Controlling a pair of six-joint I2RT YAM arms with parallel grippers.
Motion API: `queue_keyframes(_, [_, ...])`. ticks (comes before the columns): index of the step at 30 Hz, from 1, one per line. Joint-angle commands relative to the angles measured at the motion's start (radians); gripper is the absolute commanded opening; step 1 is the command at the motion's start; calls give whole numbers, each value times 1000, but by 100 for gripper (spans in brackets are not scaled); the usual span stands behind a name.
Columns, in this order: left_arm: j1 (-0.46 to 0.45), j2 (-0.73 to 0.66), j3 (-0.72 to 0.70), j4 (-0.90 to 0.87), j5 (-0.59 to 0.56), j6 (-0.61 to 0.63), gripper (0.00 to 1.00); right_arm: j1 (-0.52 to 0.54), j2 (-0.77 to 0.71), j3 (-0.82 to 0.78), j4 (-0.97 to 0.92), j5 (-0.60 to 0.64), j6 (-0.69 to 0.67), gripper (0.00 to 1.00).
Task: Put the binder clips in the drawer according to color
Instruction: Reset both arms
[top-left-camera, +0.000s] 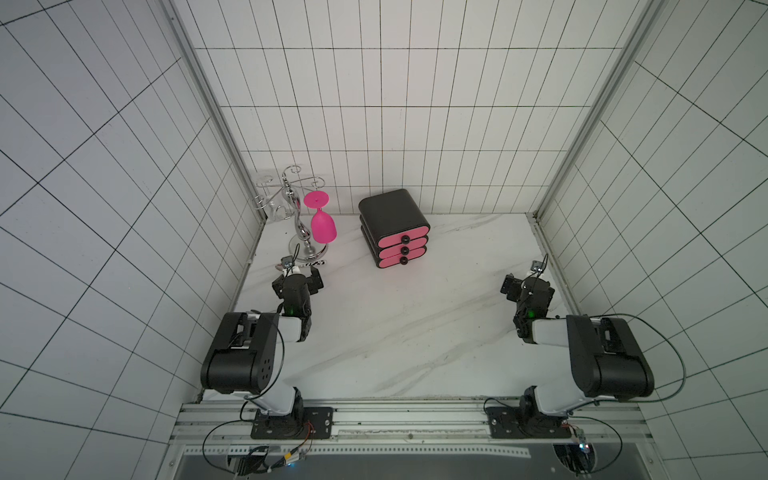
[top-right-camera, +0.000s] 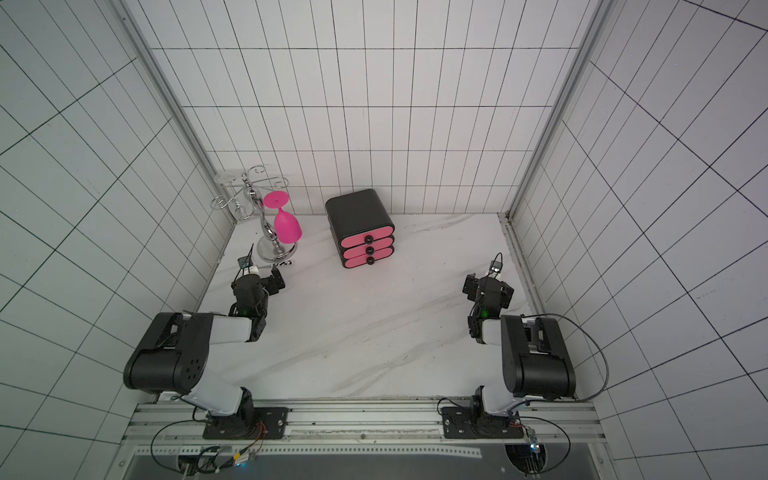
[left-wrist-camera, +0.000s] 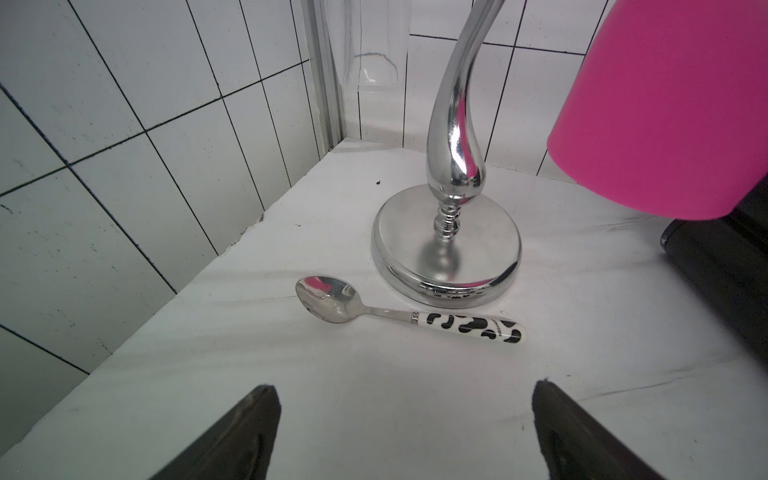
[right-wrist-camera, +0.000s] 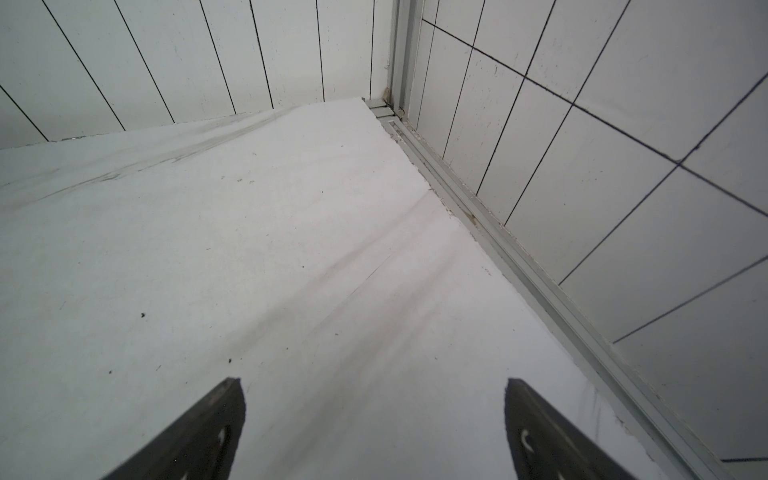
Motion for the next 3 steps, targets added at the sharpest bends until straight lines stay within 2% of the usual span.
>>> queue_keyframes(1, [-1, -13, 13, 4, -6, 2, 98, -7, -1, 12, 5, -12, -6, 98])
queue_keyframes(3, [-1, -16, 11, 5, -7, 2, 98, -7, -4, 3, 20, -12, -9, 98])
